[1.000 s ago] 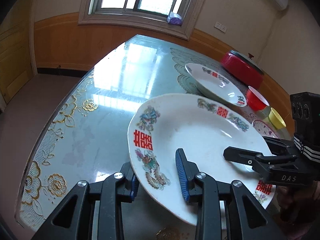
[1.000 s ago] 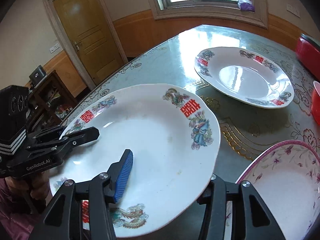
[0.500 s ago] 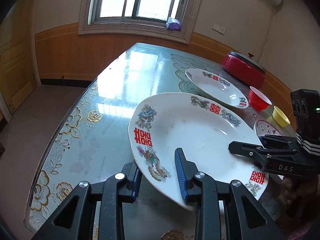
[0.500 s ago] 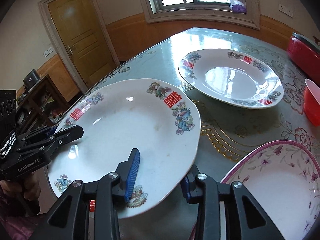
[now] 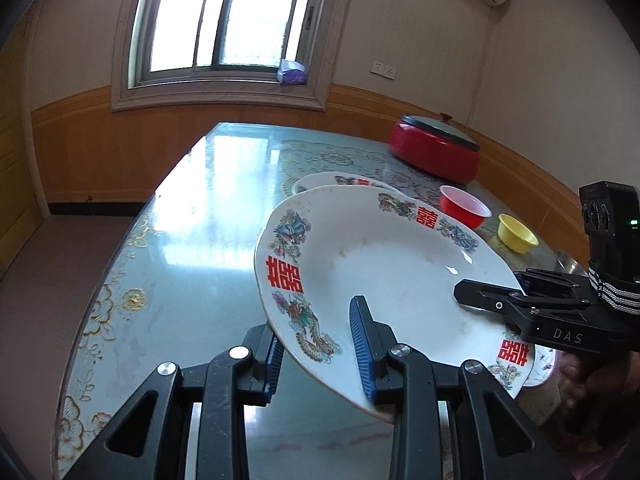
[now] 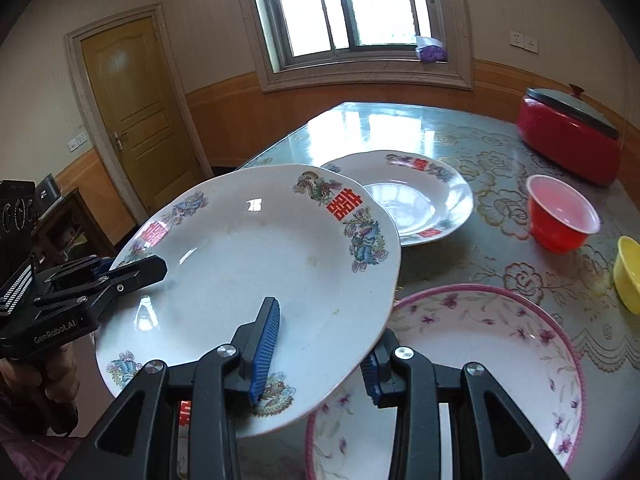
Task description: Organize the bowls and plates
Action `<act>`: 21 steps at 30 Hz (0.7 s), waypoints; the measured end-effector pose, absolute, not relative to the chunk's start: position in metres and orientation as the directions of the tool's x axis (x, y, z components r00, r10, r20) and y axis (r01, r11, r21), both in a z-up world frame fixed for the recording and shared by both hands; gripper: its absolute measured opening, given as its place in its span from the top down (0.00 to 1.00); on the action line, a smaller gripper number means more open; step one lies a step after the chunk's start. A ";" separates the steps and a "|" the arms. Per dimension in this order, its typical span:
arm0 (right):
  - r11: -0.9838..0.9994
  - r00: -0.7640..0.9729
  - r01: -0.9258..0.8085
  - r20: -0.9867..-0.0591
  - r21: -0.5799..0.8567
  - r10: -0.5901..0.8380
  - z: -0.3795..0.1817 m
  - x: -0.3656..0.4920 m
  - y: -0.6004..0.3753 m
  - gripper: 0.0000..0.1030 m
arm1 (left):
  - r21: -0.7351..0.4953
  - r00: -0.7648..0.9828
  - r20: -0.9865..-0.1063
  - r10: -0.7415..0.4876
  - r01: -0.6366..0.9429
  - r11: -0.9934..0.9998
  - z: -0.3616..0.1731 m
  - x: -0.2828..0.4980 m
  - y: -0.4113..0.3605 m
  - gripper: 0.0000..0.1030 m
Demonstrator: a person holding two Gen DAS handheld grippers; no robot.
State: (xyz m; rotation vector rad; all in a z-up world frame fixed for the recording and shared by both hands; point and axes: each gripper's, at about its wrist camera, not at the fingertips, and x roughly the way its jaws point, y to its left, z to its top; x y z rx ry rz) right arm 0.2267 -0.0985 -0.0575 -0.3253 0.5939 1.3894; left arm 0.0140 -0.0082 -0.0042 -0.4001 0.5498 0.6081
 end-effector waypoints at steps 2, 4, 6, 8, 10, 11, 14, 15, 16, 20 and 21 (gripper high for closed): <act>0.215 0.104 -0.968 -0.571 0.129 0.814 -0.056 0.237 -0.117 0.64 | -0.195 0.711 -0.587 0.387 -0.589 0.785 -0.002 0.029 -0.017 0.69; 0.265 0.142 -0.955 -0.579 0.133 0.803 -0.058 0.250 -0.135 0.64 | -0.203 0.733 -0.589 0.341 -0.543 0.815 -0.003 0.047 -0.027 0.68; 0.314 0.177 -0.939 -0.591 0.137 0.787 -0.060 0.262 -0.154 0.64 | -0.214 0.749 -0.595 0.293 -0.499 0.840 -0.005 0.065 -0.037 0.68; 0.359 0.208 -0.923 -0.604 0.139 0.769 -0.065 0.275 -0.171 0.64 | -0.224 0.759 -0.602 0.247 -0.458 0.860 -0.008 0.082 -0.048 0.68; 0.398 0.230 -0.906 -0.620 0.146 0.750 -0.069 0.285 -0.189 0.64 | -0.234 0.763 -0.612 0.206 -0.424 0.875 -0.012 0.098 -0.058 0.68; 0.414 0.238 -0.898 -0.628 0.148 0.741 -0.072 0.289 -0.197 0.64 | -0.241 0.763 -0.619 0.188 -0.412 0.879 -0.014 0.106 -0.062 0.68; 0.449 0.244 -0.879 -0.657 0.160 0.713 -0.080 0.302 -0.207 0.64 | -0.253 0.754 -0.640 0.149 -0.390 0.886 -0.021 0.121 -0.074 0.68; 0.455 0.244 -0.876 -0.663 0.164 0.708 -0.082 0.305 -0.211 0.64 | -0.257 0.751 -0.645 0.140 -0.385 0.886 -0.022 0.125 -0.077 0.68; 0.458 0.241 -0.873 -0.667 0.168 0.705 -0.083 0.308 -0.213 0.64 | -0.259 0.749 -0.649 0.134 -0.383 0.887 -0.024 0.128 -0.079 0.68; 0.466 0.225 -0.866 -0.690 0.181 0.687 -0.090 0.316 -0.217 0.64 | -0.254 0.724 -0.677 0.133 -0.400 0.881 -0.030 0.137 -0.084 0.68; 0.465 0.218 -0.865 -0.694 0.187 0.686 -0.092 0.317 -0.217 0.64 | -0.255 0.718 -0.683 0.134 -0.406 0.878 -0.032 0.139 -0.083 0.68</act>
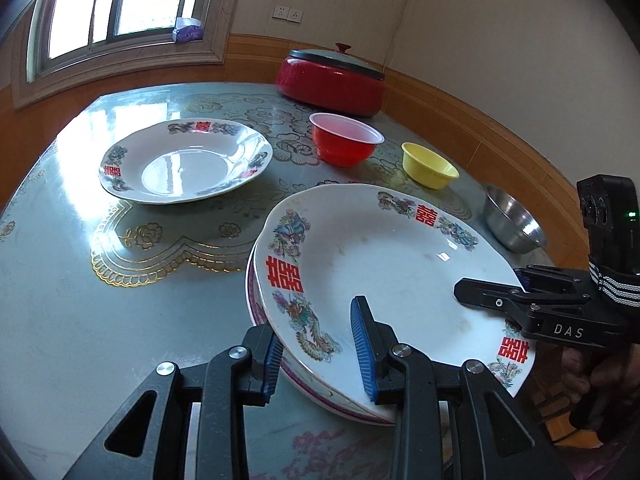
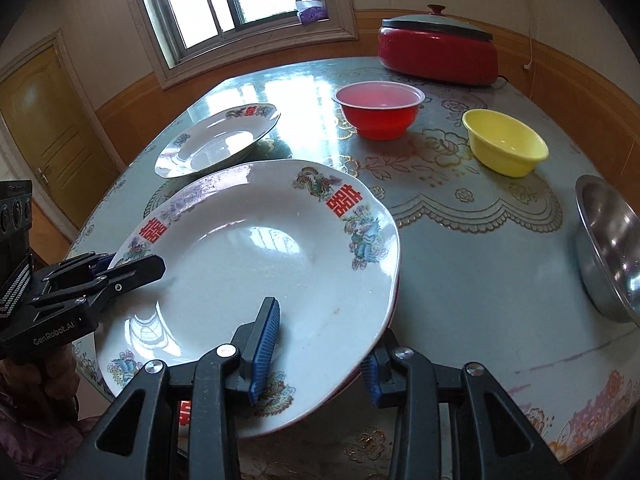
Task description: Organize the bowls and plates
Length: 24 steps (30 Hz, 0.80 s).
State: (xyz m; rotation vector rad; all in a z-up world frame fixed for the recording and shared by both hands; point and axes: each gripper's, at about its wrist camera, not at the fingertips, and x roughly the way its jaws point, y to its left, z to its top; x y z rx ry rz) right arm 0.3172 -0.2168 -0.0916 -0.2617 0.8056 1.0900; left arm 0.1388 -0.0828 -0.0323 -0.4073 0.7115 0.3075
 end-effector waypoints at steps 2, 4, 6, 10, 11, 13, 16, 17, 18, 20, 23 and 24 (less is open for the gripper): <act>0.464 0.209 -0.865 -0.701 0.193 0.682 -0.096 0.320 -0.216 0.64 | -0.253 0.705 -0.696 0.136 -0.418 0.872 -0.036 0.141 -0.083 0.67; 0.468 0.206 -0.861 -0.707 0.198 0.677 -0.098 0.323 -0.215 0.64 | -0.256 0.698 -0.703 0.137 -0.428 0.867 -0.039 0.143 -0.083 0.67; 0.466 0.207 -0.864 -0.708 0.192 0.676 -0.098 0.325 -0.213 0.64 | -0.248 0.692 -0.707 0.146 -0.436 0.865 -0.038 0.143 -0.082 0.67; 0.460 0.194 -0.866 -0.715 0.197 0.671 -0.098 0.328 -0.211 0.64 | -0.241 0.680 -0.716 0.156 -0.451 0.859 -0.037 0.146 -0.082 0.66; 0.456 0.187 -0.867 -0.717 0.200 0.671 -0.097 0.329 -0.211 0.64 | -0.237 0.675 -0.720 0.159 -0.455 0.858 -0.037 0.146 -0.082 0.65; 0.450 0.173 -0.869 -0.723 0.207 0.668 -0.097 0.331 -0.210 0.64 | -0.233 0.670 -0.725 0.159 -0.457 0.858 -0.036 0.147 -0.081 0.65; 0.444 0.157 -0.870 -0.734 0.213 0.660 -0.096 0.332 -0.210 0.64 | -0.245 0.670 -0.727 0.149 -0.455 0.856 -0.036 0.145 -0.080 0.65; 0.441 0.150 -0.871 -0.737 0.217 0.659 -0.095 0.332 -0.210 0.64 | -0.249 0.671 -0.728 0.144 -0.454 0.855 -0.036 0.144 -0.079 0.65; 0.437 0.141 -0.871 -0.739 0.223 0.659 -0.095 0.333 -0.211 0.64 | -0.249 0.670 -0.729 0.142 -0.453 0.856 -0.035 0.144 -0.080 0.65; 0.431 0.129 -0.871 -0.736 0.236 0.665 -0.094 0.334 -0.214 0.64 | -0.242 0.665 -0.733 0.142 -0.451 0.859 -0.034 0.144 -0.081 0.65; 0.430 0.130 -0.872 -0.736 0.235 0.665 -0.092 0.334 -0.216 0.64 | -0.241 0.662 -0.737 0.138 -0.448 0.861 -0.033 0.144 -0.081 0.65; 0.429 0.128 -0.872 -0.735 0.237 0.666 -0.092 0.334 -0.217 0.64 | -0.244 0.661 -0.738 0.134 -0.446 0.861 -0.033 0.143 -0.081 0.65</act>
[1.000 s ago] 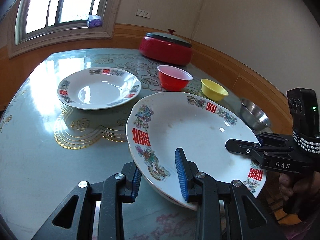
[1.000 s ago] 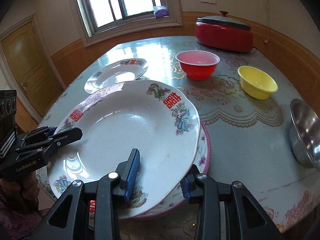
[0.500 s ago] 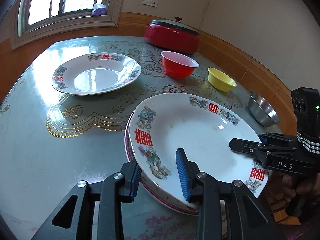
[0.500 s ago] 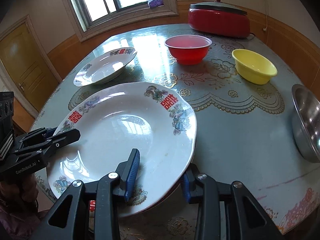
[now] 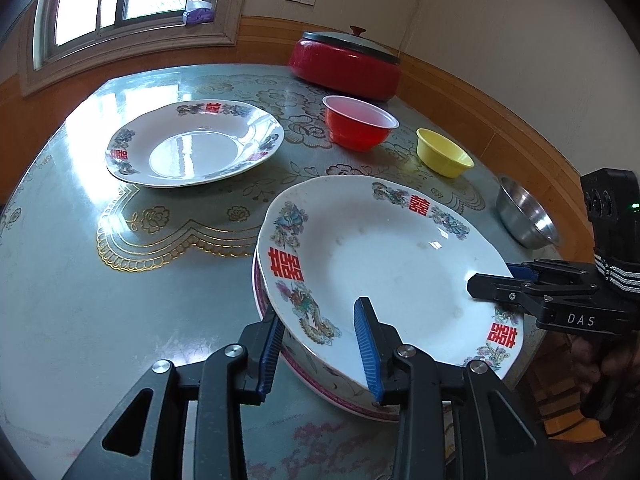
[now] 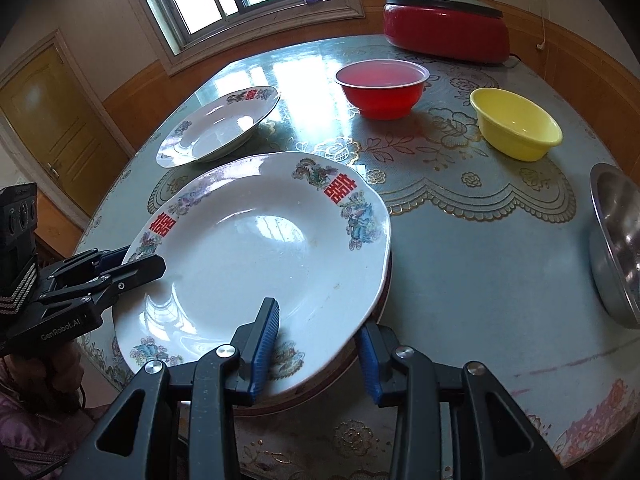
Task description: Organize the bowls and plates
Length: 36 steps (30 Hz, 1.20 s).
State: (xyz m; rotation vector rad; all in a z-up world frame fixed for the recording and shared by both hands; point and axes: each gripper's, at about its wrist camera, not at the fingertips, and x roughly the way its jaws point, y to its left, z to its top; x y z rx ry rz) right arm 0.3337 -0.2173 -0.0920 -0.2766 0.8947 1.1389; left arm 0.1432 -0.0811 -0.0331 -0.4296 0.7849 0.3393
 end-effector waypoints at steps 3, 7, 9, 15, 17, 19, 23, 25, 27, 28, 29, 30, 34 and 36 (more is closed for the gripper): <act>0.420 0.116 -0.873 -0.732 0.247 0.672 -0.090 0.334 -0.222 0.64 | -0.242 0.661 -0.740 0.127 -0.436 0.867 -0.033 0.143 -0.082 0.64; 0.427 0.139 -0.885 -0.769 0.187 0.625 -0.088 0.330 -0.226 0.60 | -0.242 0.660 -0.743 0.113 -0.422 0.874 -0.031 0.140 -0.085 0.63; 0.425 0.152 -0.891 -0.776 0.161 0.612 -0.088 0.330 -0.232 0.60 | -0.237 0.661 -0.741 0.114 -0.417 0.877 -0.030 0.136 -0.087 0.61; 0.469 0.195 -0.863 -0.733 0.188 0.652 -0.075 0.349 -0.239 0.60 | -0.241 0.655 -0.744 0.131 -0.446 0.862 -0.029 0.126 -0.082 0.58; 0.489 0.224 -0.854 -0.723 0.177 0.654 -0.074 0.353 -0.231 0.60 | -0.240 0.657 -0.741 0.140 -0.453 0.859 -0.028 0.123 -0.082 0.57; 0.507 0.234 -0.843 -0.726 0.180 0.646 -0.077 0.360 -0.218 0.60 | -0.232 0.655 -0.740 0.154 -0.463 0.855 -0.027 0.121 -0.082 0.57; 0.498 0.198 -0.842 -0.739 0.208 0.644 -0.085 0.362 -0.198 0.60 | -0.201 0.654 -0.729 0.202 -0.487 0.850 -0.023 0.116 -0.082 0.49; 0.490 0.204 -0.852 -0.741 0.188 0.639 -0.087 0.357 -0.193 0.59 | -0.187 0.647 -0.728 0.225 -0.504 0.843 -0.022 0.115 -0.080 0.47; 0.492 0.221 -0.855 -0.745 0.162 0.629 -0.087 0.355 -0.190 0.59 | -0.173 0.636 -0.731 0.248 -0.524 0.834 -0.022 0.114 -0.078 0.47; 0.492 0.222 -0.855 -0.745 0.161 0.629 -0.087 0.355 -0.189 0.59 | -0.162 0.628 -0.732 0.262 -0.534 0.830 -0.021 0.114 -0.077 0.47; 0.492 0.221 -0.856 -0.744 0.162 0.630 -0.087 0.355 -0.190 0.59 | -0.153 0.623 -0.732 0.275 -0.544 0.825 -0.021 0.114 -0.076 0.46; 0.492 0.222 -0.855 -0.742 0.163 0.632 -0.088 0.356 -0.190 0.59 | -0.149 0.619 -0.732 0.285 -0.553 0.820 -0.020 0.114 -0.074 0.45; 0.502 0.255 -0.856 -0.742 0.126 0.620 -0.087 0.351 -0.189 0.59 | -0.123 0.596 -0.733 0.328 -0.590 0.798 -0.017 0.116 -0.068 0.39; 0.518 0.273 -0.847 -0.738 0.119 0.617 -0.086 0.350 -0.189 0.59 | -0.109 0.583 -0.735 0.347 -0.606 0.788 -0.016 0.118 -0.065 0.36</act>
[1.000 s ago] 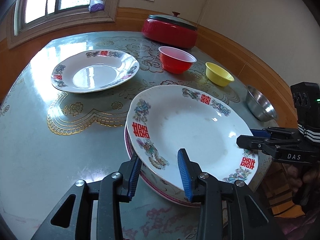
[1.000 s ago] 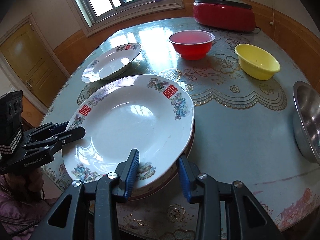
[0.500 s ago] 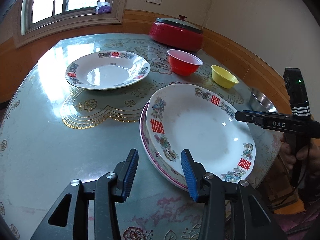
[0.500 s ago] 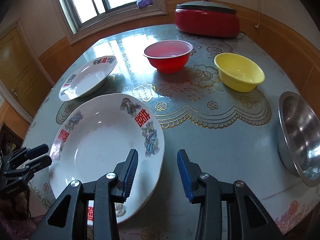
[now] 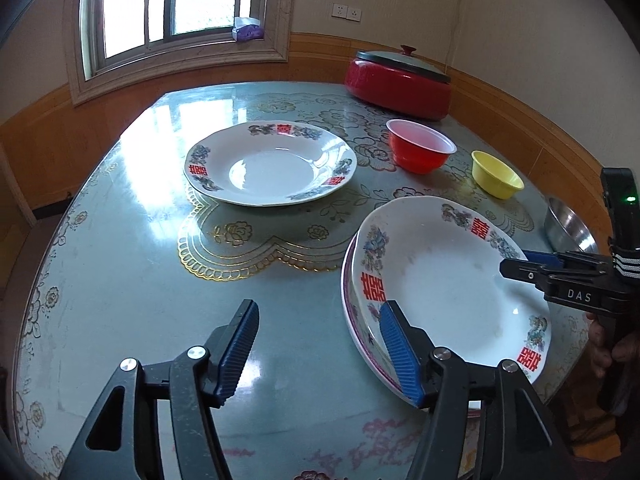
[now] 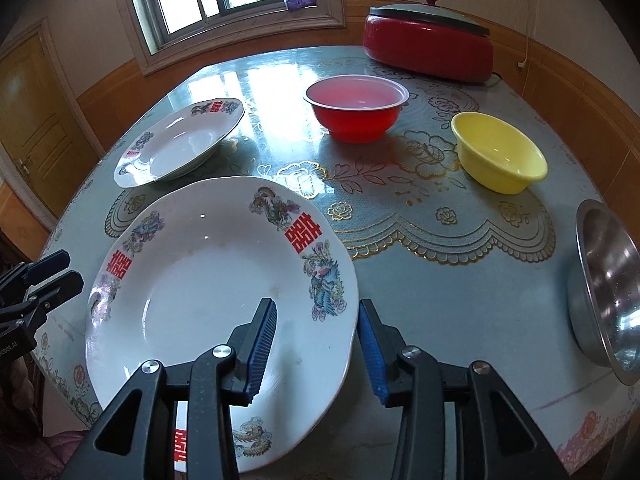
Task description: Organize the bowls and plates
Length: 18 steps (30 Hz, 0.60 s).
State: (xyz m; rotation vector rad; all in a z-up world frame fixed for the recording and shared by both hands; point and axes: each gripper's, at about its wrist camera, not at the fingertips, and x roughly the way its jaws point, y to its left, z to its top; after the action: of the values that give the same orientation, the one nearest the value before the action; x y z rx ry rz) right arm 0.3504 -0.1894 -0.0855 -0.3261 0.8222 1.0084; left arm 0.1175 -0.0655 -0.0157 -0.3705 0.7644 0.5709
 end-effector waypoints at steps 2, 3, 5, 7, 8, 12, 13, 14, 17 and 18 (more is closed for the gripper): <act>0.539 0.306 -0.835 -0.721 0.110 0.622 -0.079 0.350 -0.191 0.58 | -0.107 0.575 -0.737 0.355 -0.618 0.779 -0.015 0.119 -0.062 0.31; 0.549 0.323 -0.829 -0.710 0.105 0.625 -0.075 0.349 -0.192 0.57 | -0.107 0.570 -0.741 0.357 -0.624 0.774 -0.015 0.119 -0.060 0.29; 0.563 0.352 -0.820 -0.685 0.103 0.638 -0.065 0.349 -0.193 0.56 | -0.108 0.564 -0.743 0.360 -0.632 0.768 -0.015 0.119 -0.057 0.28; 0.565 0.364 -0.819 -0.666 0.104 0.651 -0.057 0.347 -0.190 0.54 | -0.111 0.559 -0.748 0.357 -0.636 0.764 -0.016 0.118 -0.054 0.28; 0.560 0.364 -0.822 -0.659 0.105 0.658 -0.054 0.344 -0.188 0.54 | -0.109 0.555 -0.750 0.360 -0.640 0.760 -0.016 0.118 -0.052 0.28; 0.514 0.315 -0.847 -0.648 0.138 0.693 -0.048 0.333 -0.174 0.53 | -0.112 0.554 -0.750 0.361 -0.645 0.755 -0.016 0.114 -0.047 0.28; 0.501 0.297 -0.852 -0.648 0.151 0.701 -0.048 0.330 -0.170 0.53 | -0.112 0.553 -0.750 0.362 -0.646 0.755 -0.016 0.113 -0.045 0.27; 0.487 0.277 -0.857 -0.649 0.165 0.708 -0.048 0.328 -0.165 0.53 | -0.112 0.553 -0.750 0.362 -0.646 0.755 -0.015 0.113 -0.043 0.27; 0.450 0.212 -0.864 -0.647 0.225 0.732 -0.048 0.322 -0.150 0.53 | -0.115 0.551 -0.753 0.359 -0.649 0.752 -0.015 0.110 -0.036 0.27; 0.438 0.195 -0.867 -0.646 0.239 0.738 -0.048 0.320 -0.146 0.53 | -0.118 0.551 -0.754 0.358 -0.650 0.751 -0.015 0.108 -0.033 0.27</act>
State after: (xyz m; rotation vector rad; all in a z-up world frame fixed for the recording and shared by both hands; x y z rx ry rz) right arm 0.3196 -0.1455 -0.0477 -0.1939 0.7817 1.1342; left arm 0.1081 -0.0332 -0.0150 -0.4113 0.7813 0.6166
